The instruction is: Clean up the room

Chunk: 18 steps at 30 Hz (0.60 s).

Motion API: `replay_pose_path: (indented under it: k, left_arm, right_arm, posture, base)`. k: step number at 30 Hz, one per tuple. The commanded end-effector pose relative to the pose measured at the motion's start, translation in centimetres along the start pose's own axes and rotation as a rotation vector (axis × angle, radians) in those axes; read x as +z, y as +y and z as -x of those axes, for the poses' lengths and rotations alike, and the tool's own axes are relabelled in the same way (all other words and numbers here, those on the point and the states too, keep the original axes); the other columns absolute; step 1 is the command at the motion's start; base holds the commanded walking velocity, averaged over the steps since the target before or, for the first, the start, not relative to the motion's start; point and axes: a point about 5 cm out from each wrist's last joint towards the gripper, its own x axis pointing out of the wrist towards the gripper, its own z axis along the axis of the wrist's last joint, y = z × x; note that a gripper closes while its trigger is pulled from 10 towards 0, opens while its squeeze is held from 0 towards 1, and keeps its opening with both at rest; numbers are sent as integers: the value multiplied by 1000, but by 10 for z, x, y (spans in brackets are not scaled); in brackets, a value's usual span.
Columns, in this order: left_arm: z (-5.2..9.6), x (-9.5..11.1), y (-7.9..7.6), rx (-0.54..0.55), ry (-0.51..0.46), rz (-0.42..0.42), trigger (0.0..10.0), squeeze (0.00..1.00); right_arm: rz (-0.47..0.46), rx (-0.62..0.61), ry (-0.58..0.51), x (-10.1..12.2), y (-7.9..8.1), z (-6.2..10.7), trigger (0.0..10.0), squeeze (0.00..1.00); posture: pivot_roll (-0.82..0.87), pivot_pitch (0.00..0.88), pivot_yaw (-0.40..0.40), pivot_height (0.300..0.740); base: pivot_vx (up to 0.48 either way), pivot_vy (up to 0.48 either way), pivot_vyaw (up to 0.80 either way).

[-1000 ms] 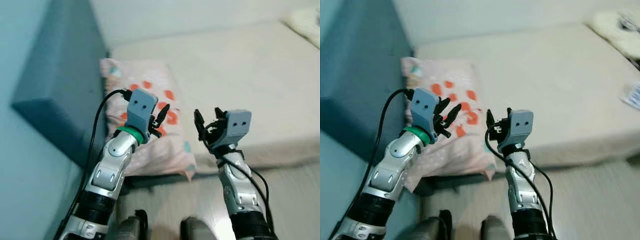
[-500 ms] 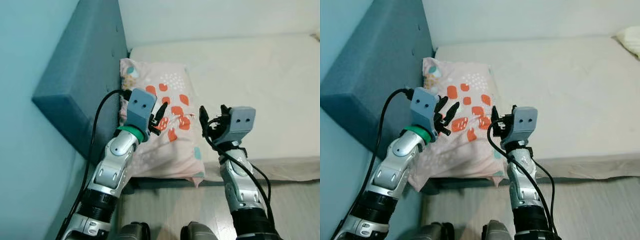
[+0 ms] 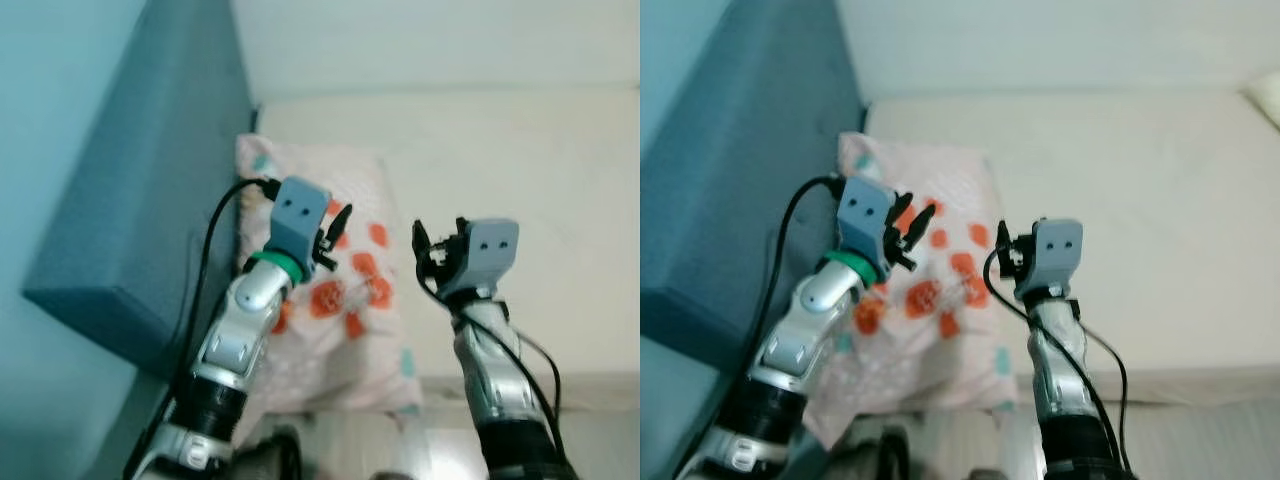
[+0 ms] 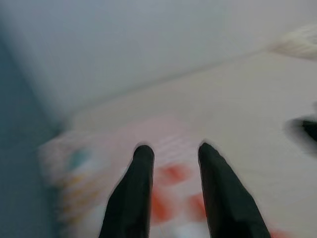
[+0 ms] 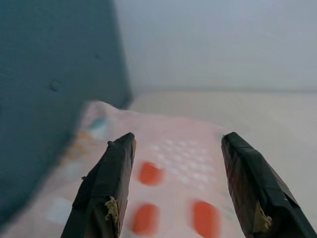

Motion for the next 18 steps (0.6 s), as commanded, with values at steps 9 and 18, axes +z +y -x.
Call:
replay_pose_path:
  k: [9,18]
  left_arm:
    - [-1,0,-15,-58,-4,11,10000,0]
    - [3,-20,-28,-142,101,-4,10000,0]
  right_arm:
    - [2,-44,59,-13,-16,13,10000,0]
    - [-32,-25,81,-21,-10,18,10000,0]
  posture:
    - [-101,47,93,740]
    - [-100,53,96,740]
  base:
    - [0,0,0]
    - [0,0,0]
